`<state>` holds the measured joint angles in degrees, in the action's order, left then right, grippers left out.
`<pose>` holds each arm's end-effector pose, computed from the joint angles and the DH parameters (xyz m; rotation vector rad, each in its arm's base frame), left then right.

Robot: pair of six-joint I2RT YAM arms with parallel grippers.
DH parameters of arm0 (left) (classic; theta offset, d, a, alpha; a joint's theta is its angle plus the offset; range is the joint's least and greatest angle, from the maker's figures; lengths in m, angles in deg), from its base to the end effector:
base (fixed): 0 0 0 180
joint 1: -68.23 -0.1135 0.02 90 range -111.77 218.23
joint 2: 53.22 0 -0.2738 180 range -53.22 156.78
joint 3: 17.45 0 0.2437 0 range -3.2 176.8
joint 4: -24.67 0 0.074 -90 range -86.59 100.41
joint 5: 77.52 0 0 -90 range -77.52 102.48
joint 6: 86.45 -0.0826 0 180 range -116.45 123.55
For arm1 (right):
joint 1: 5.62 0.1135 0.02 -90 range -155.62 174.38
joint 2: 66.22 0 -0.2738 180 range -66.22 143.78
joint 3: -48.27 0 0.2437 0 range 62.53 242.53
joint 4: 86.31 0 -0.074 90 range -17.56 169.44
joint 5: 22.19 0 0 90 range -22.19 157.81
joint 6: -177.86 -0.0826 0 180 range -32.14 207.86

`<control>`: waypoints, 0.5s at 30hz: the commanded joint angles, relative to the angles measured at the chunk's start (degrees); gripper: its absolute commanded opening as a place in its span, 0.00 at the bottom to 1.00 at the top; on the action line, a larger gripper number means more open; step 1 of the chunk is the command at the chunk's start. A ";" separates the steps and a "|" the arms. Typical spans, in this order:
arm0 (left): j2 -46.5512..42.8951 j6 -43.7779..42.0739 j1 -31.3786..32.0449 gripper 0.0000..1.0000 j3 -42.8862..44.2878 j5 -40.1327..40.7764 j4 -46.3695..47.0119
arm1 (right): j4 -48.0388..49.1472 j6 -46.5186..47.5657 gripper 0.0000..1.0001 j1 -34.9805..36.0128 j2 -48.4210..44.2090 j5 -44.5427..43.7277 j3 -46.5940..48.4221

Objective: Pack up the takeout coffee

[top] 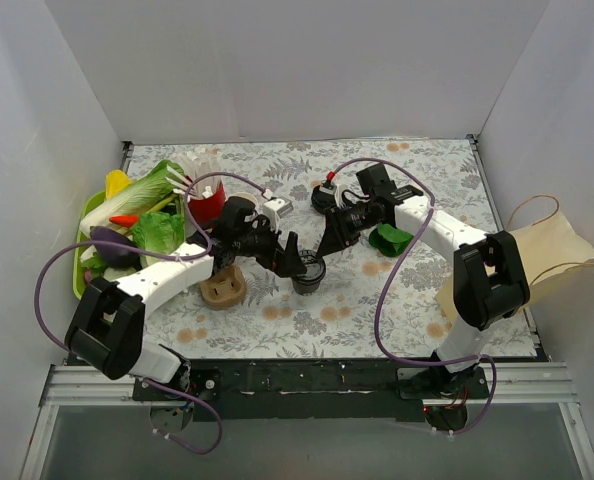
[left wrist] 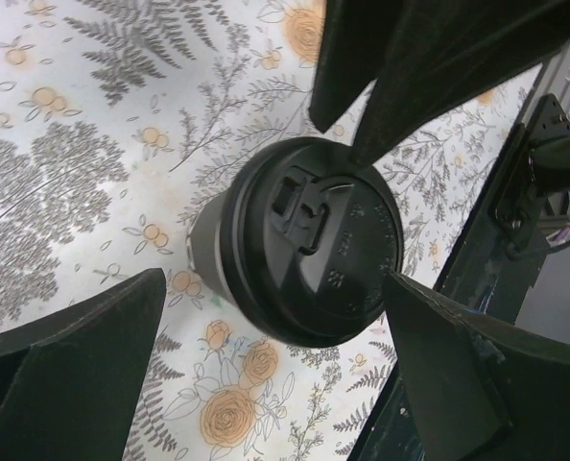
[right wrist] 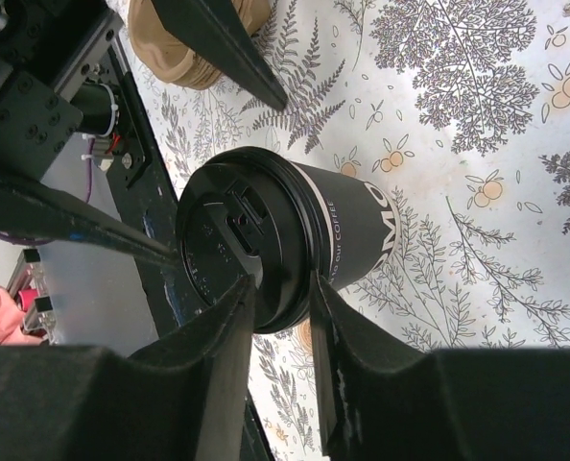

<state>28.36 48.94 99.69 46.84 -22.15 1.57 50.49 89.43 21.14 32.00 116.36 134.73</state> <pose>0.2491 -0.2074 0.2199 0.0543 2.5207 -1.3263 0.3039 0.2226 0.2295 -0.9390 2.2933 1.2487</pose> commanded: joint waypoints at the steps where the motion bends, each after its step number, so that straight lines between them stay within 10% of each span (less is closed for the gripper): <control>1: -4.41 2.25 -3.06 0.98 0.14 2.73 -3.10 | -0.67 3.17 0.41 0.31 -2.15 1.02 1.97; 9: -6.43 12.17 -5.18 0.98 -5.65 -8.77 1.18 | 2.13 2.66 0.91 -2.59 -0.22 14.08 -0.31; 15: -5.03 19.11 -5.97 0.98 -8.91 -12.39 8.13 | 2.50 3.96 0.96 -2.95 1.80 18.15 -0.92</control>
<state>23.62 61.90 94.38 39.13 -29.83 3.84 51.47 92.16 18.34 32.37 128.28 134.71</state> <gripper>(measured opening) 0.981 0.950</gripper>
